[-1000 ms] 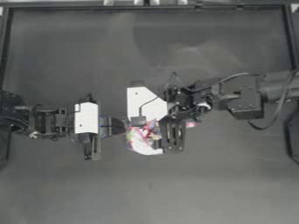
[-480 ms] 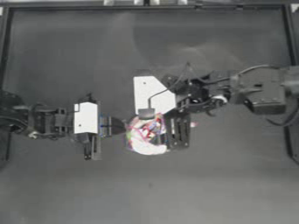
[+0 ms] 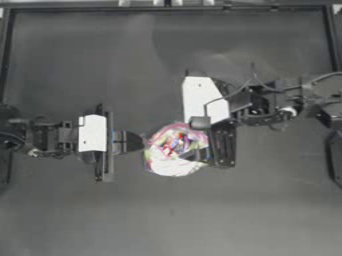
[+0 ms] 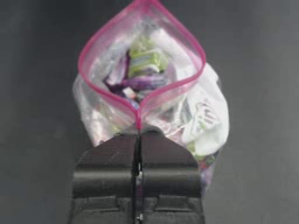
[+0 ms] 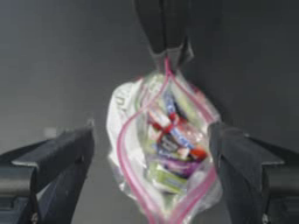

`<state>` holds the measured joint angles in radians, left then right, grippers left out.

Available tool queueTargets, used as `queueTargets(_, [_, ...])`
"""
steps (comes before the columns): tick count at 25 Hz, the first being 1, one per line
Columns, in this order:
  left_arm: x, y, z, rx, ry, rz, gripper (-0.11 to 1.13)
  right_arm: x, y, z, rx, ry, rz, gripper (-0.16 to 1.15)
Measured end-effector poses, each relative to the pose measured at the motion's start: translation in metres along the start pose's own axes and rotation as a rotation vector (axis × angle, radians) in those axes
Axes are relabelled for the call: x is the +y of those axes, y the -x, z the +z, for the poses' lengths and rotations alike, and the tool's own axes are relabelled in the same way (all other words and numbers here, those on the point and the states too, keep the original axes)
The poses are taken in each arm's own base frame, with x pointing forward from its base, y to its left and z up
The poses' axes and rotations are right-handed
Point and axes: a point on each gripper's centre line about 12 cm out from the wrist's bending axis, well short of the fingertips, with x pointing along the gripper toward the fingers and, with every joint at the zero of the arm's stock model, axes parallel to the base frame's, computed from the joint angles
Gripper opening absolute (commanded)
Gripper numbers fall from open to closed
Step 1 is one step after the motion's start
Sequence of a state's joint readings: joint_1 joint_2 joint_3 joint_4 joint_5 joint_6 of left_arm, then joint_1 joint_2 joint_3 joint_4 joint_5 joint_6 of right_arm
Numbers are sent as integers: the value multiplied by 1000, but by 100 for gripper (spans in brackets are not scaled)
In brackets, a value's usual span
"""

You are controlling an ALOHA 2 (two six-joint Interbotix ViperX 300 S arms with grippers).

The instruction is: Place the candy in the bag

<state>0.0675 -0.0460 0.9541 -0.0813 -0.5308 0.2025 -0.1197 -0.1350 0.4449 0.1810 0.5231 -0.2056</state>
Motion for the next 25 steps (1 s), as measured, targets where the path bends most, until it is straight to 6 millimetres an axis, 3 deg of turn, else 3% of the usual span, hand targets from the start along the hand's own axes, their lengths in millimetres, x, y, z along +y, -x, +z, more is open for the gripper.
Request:
queueTargets(12, [3,20,15,-61,-8,9,5,-3,21,-9,-55,-16,-16,101])
queueTargets(25, [1,25,6,-38,-10,4,5,-4,30,-18,-58,-56,-23,101])
